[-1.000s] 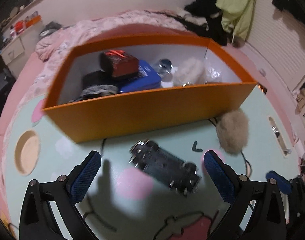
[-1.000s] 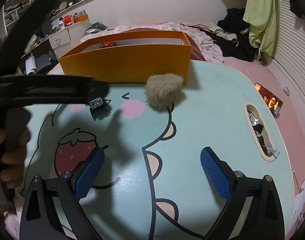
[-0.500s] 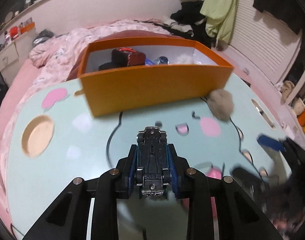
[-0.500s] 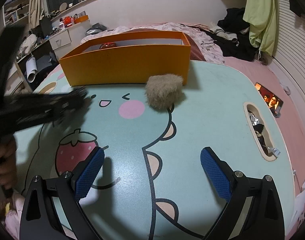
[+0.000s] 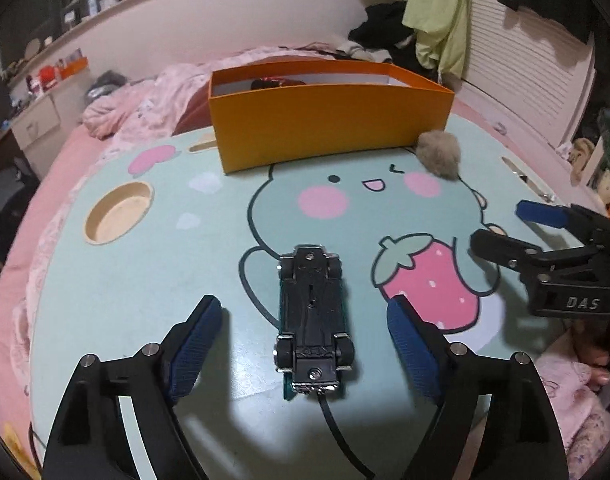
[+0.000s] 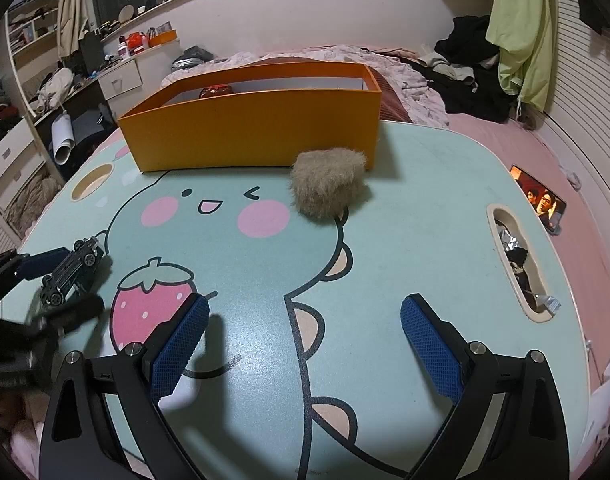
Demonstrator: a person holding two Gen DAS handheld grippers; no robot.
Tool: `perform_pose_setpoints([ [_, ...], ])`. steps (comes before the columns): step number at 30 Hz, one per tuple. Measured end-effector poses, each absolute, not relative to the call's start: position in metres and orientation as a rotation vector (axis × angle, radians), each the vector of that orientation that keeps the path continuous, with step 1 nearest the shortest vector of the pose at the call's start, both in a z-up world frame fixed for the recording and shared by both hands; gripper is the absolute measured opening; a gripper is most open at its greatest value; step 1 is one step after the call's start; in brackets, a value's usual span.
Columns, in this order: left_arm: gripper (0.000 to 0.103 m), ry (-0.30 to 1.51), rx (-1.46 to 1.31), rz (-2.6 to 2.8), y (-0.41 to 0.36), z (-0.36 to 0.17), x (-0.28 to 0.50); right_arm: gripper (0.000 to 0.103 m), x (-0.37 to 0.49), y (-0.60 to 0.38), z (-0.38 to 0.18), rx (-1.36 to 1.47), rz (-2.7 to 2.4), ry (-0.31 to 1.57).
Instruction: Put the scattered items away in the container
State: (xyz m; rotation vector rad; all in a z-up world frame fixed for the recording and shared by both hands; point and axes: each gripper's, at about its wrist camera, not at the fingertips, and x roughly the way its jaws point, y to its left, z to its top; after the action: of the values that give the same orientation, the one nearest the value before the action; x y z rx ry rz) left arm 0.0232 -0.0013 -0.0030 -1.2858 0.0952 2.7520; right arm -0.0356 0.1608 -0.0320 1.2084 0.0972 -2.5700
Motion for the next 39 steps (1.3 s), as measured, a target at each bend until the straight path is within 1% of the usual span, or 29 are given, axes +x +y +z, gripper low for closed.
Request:
perform_pose_setpoints([
  [9,0.094,0.073,-1.303,2.782,-0.0056,-0.0061,0.0226,0.097,-0.0348,0.1602,-0.0315,1.209,-2.571,0.101],
  [14,0.098,0.064,-1.322,2.788,-0.0082,-0.0071,0.0222,0.097,-0.0361,0.1570,-0.0318,1.227,-2.578,0.152],
  [20,0.102,0.060,-1.347,2.791,-0.0098,-0.0076,0.0216,0.097,-0.0370,0.1589,-0.0323,1.227,-2.579,0.151],
  [39,0.103,0.061,-1.351,2.792,-0.0100,-0.0077,0.0216,0.097,-0.0380,0.1595,-0.0323,1.230,-2.583,0.159],
])
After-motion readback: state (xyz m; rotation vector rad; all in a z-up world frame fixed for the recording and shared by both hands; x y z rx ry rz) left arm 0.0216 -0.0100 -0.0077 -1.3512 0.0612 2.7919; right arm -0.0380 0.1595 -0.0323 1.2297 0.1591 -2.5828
